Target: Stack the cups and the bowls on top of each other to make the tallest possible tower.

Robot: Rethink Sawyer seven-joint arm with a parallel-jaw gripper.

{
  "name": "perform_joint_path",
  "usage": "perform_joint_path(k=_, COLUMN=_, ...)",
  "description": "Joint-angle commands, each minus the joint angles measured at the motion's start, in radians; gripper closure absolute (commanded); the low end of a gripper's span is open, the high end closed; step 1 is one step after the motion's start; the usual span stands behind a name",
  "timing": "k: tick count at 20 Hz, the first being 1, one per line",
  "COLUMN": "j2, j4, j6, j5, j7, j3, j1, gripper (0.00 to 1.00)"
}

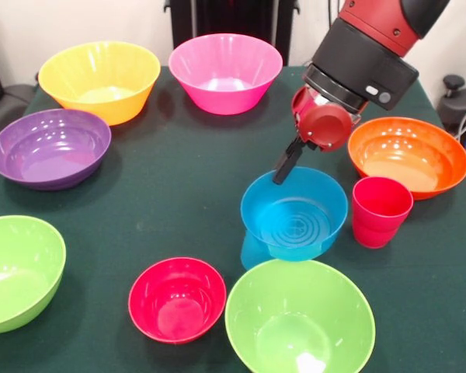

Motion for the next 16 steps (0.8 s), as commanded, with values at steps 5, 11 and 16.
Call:
perform_joint_path(k=5, j2=-0.016, j4=0.042, j6=0.094, j5=-0.076, j7=0.204, j3=0.114, j1=0.018, gripper=1.0)
perform_joint_path(k=11, j2=-0.033, j4=0.072, j6=0.064, j5=-0.072, j7=0.18, j3=0.135, j1=0.021, gripper=1.0)
perform_joint_path(k=16, j2=-0.052, j4=0.102, j6=0.03, j5=-0.072, j7=0.15, j3=0.159, j1=0.021, gripper=1.0)
